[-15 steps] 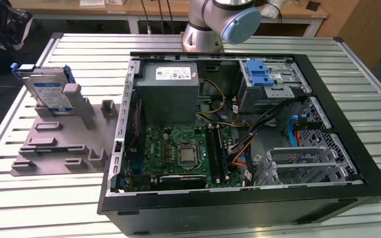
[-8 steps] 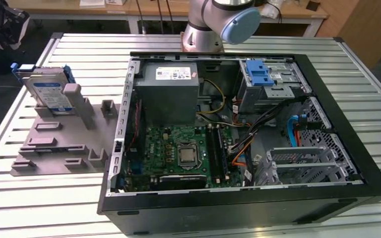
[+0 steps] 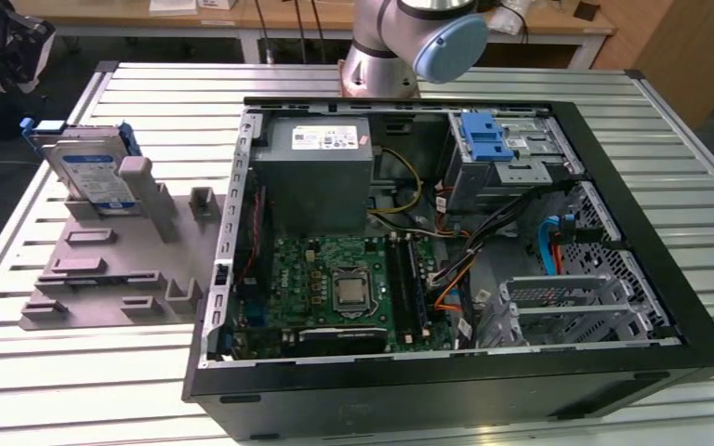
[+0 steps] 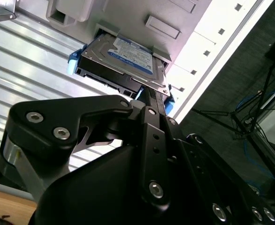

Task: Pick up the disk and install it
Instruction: 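Pick up the disk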

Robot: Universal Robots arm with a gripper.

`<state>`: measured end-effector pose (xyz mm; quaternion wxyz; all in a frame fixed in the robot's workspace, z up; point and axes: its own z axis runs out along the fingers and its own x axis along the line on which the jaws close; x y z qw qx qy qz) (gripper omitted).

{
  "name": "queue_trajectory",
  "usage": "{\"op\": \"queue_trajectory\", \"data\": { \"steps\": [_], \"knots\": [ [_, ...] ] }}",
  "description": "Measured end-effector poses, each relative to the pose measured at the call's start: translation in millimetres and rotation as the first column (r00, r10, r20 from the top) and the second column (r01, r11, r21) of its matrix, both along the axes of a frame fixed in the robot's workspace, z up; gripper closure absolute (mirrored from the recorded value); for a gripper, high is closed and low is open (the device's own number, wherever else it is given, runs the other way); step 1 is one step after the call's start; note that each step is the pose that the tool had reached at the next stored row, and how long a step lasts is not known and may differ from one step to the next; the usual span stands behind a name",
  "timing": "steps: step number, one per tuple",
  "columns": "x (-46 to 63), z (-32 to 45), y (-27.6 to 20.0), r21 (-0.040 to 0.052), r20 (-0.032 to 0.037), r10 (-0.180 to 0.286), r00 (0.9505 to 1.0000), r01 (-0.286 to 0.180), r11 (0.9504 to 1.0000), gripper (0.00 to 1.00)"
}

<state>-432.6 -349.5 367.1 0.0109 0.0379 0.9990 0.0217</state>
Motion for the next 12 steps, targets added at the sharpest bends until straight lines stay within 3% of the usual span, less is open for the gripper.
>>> {"op": "queue_trajectory", "data": {
  "steps": [12],
  "knots": [
    [-0.4,0.1,0.0,-0.0001,-0.0001,0.04,0.9992,-0.04,0.9992,0.89]
  ]
}}
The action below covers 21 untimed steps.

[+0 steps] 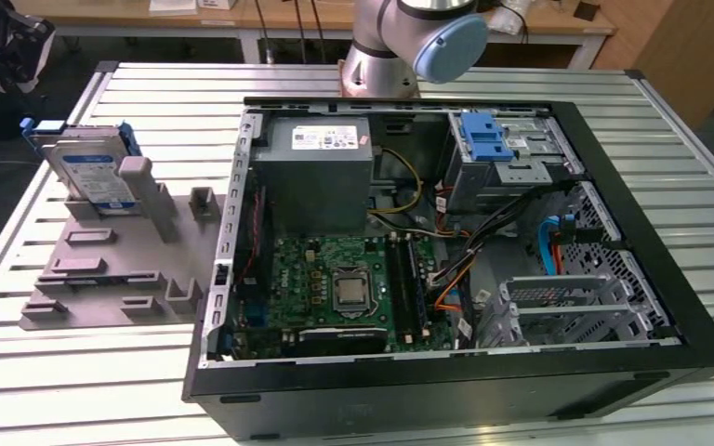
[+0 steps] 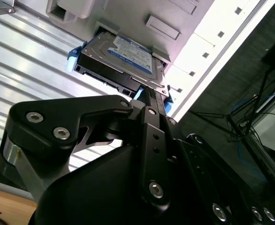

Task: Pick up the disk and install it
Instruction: 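Pick up the disk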

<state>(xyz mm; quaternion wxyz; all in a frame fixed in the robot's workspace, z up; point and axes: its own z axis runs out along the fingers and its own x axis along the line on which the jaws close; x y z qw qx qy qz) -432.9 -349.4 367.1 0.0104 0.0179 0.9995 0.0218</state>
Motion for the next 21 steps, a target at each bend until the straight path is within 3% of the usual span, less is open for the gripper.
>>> {"op": "queue_trajectory", "data": {
  "steps": [9,21],
  "knots": [
    [0.0,-0.1,0.0,0.0,0.0002,0.052,0.9986,-0.052,0.9986,0.89],
    [0.0,0.0,0.0,0.0,0.0,0.065,0.9979,-0.065,0.9979,0.89]
  ]
}}
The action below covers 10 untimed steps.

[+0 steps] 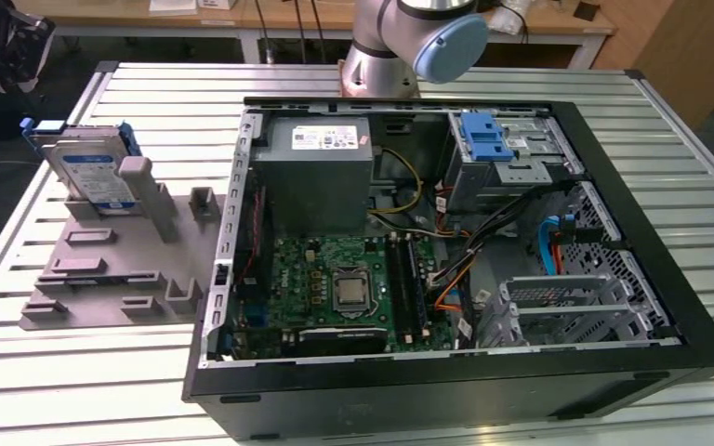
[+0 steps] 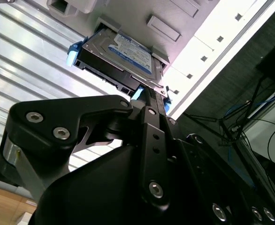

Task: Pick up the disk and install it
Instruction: 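Pick up the disk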

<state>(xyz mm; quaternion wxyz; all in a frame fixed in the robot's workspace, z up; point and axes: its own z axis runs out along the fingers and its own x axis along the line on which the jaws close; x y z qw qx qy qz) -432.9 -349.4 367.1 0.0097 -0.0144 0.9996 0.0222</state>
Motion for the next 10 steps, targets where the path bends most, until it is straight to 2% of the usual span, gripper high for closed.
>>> {"op": "queue_trajectory", "data": {
  "steps": [10],
  "knots": [
    [0.0,0.0,0.0,0.0,0.0001,0.027,0.9996,-0.027,0.9996,0.89]
  ]
}}
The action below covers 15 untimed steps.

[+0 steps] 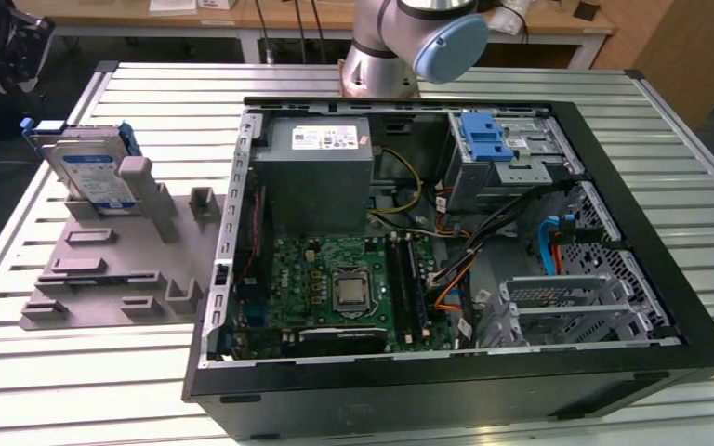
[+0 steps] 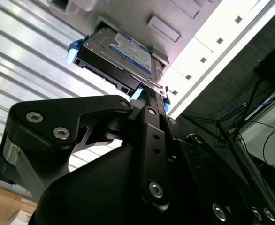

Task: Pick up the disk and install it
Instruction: 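Pick up the disk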

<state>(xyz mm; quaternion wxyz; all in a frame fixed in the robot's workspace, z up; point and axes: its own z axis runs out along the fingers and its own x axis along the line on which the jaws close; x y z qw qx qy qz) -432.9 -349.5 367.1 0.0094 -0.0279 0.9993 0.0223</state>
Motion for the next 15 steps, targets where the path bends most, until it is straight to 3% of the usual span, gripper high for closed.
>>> {"op": "queue_trajectory", "data": {
  "steps": [15],
  "knots": [
    [0.0,0.0,0.0,0.0,0.0,0.065,0.9979,-0.065,0.9979,0.89]
  ]
}}
